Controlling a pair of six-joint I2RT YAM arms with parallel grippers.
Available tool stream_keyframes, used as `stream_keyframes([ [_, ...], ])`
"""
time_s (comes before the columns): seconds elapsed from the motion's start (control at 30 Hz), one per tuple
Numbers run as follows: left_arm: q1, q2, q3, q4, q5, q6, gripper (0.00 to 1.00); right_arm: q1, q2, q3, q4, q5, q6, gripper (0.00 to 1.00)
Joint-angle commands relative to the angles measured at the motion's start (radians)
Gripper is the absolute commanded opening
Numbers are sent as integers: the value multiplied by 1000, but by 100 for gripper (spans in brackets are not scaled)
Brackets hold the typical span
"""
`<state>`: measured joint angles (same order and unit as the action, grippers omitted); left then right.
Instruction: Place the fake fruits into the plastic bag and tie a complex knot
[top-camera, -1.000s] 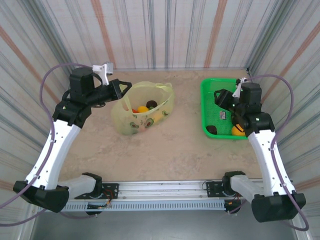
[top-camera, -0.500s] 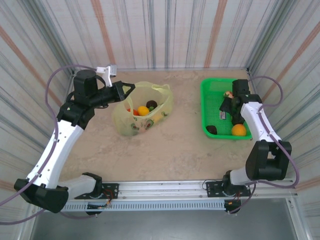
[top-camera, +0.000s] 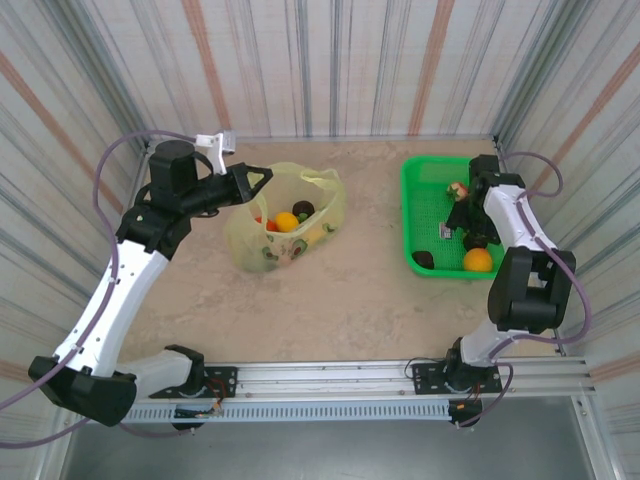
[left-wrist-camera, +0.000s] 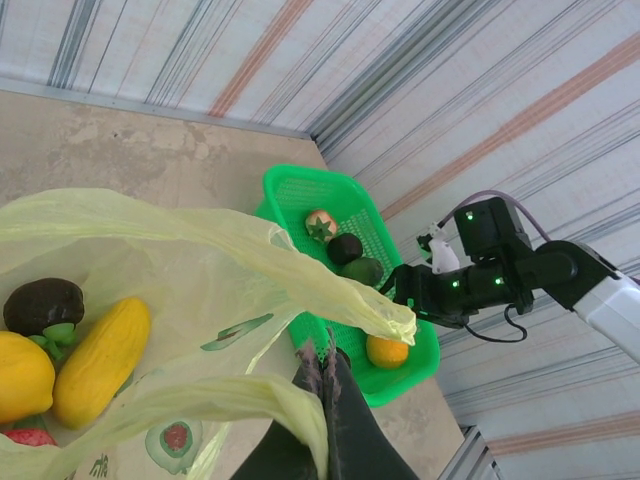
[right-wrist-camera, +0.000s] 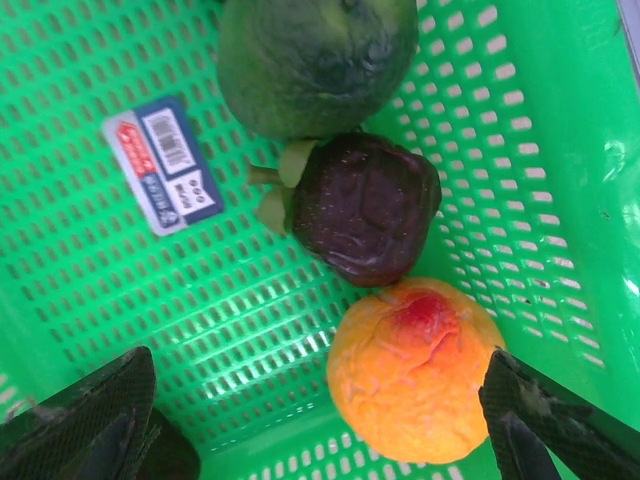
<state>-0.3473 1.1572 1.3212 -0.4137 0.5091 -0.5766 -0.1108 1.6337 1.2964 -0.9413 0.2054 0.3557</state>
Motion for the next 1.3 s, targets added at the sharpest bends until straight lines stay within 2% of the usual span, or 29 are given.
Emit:
stream_keyframes([
  [0.0, -10, -22, -6, 14, 25, -2, 0, -31, 35, 12, -43, -9, -37, 88],
  [0.27, -11, -36, -6, 3, 22, 7, 0, -43, 135, -23, -18, 28, -44, 88],
  [0.53, -10, -35, -4, 0, 15, 16, 0, -41, 206, -31, 36, -17, -50, 83],
  [0.67, -10, -30, 2, -9, 6, 22, 0, -31, 227, -31, 51, -38, -47, 78],
  [0.87, -7, -27, 8, -19, -1, 22, 0, -11, 183, -32, 59, -74, -33, 61],
  [0.93, -7, -25, 10, -20, 2, 20, 0, -7, 155, -38, 63, -89, -29, 63],
  [1.03, -6, -27, 12, -22, 3, 18, 0, -2, 146, -32, 40, -107, -42, 78],
  [1.1, -5, -28, 13, -22, 1, 14, 0, 16, 141, -40, 27, -89, -43, 84],
  [1.27, -6, -26, 12, -16, 8, 6, 0, 60, 121, -88, 24, -74, -27, 89],
])
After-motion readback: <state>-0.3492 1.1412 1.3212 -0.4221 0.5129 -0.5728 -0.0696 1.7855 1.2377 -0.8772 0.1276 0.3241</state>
